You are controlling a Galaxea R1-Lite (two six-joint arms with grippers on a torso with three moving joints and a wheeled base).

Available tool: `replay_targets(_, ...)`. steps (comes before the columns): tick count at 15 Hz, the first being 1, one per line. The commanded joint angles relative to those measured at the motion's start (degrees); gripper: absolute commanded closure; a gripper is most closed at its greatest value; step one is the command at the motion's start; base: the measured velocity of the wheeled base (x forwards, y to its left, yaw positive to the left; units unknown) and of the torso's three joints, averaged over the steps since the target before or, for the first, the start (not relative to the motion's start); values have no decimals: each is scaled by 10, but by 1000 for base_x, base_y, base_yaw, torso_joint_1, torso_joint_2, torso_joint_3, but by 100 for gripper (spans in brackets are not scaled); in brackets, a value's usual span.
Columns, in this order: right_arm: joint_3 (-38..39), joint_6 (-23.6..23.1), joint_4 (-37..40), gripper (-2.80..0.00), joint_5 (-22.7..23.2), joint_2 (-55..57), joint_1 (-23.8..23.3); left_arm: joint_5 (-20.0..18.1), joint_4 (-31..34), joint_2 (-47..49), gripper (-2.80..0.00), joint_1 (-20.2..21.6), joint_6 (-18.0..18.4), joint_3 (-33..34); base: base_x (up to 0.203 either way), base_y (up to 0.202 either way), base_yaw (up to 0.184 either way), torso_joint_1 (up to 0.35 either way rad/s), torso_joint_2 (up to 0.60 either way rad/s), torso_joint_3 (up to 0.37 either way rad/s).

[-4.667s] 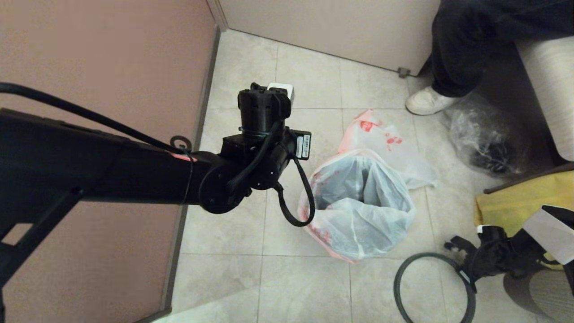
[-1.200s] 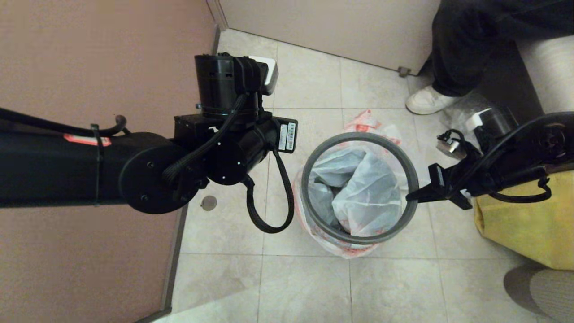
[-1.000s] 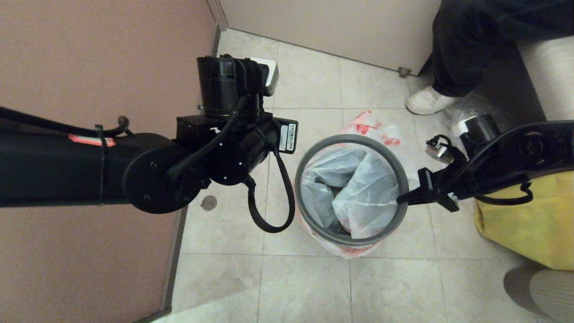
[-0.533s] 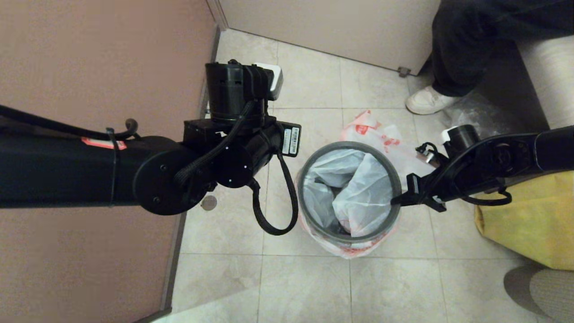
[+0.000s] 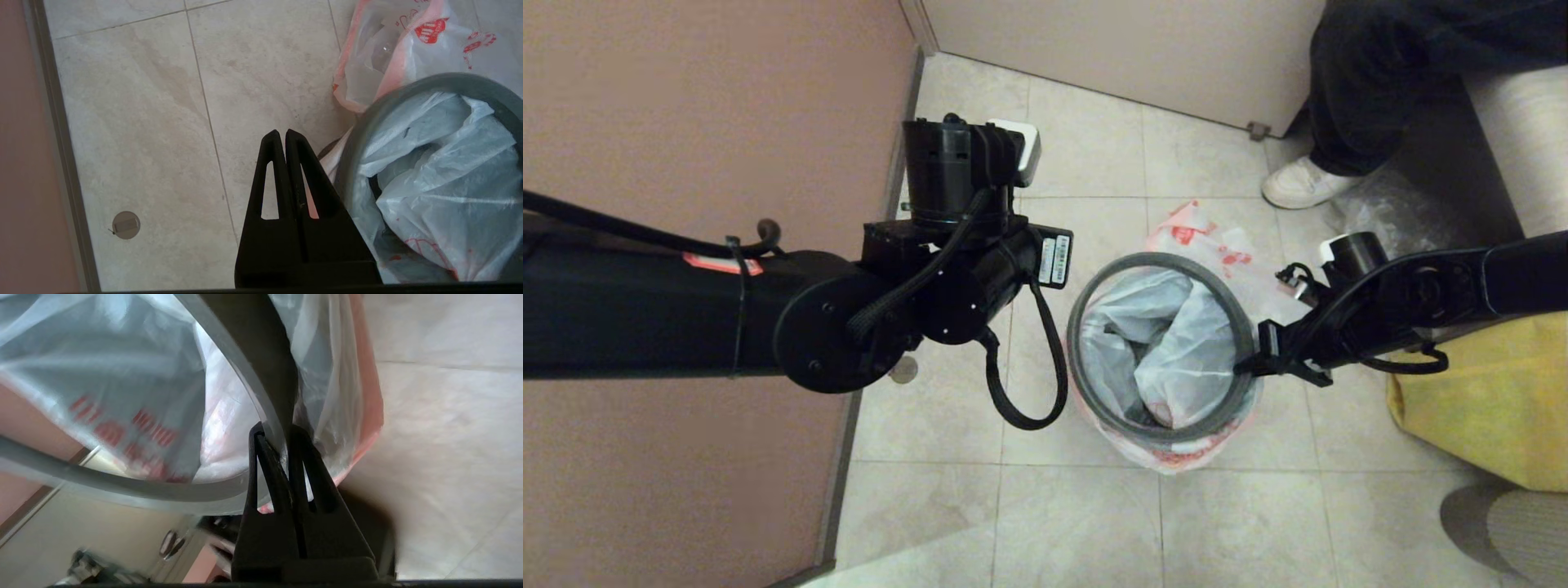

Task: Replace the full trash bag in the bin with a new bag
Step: Place the trash can ring on the trash can

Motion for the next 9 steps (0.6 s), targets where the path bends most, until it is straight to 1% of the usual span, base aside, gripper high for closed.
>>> replay_targets(1, 0, 1, 1, 0, -2, -8, 0, 2, -1, 1, 0, 0, 0, 0, 0, 0, 0, 0, 0, 0)
replay_targets(6, 12, 5, 12, 0, -21, -58, 4, 2, -1, 0, 0, 0, 0, 0, 0, 0, 0, 0, 0, 0)
replay_targets(9, 13, 4, 13, 0, -21, -52, 4, 2, -1, -1, 0, 0, 0, 0, 0, 0, 0, 0, 0, 0)
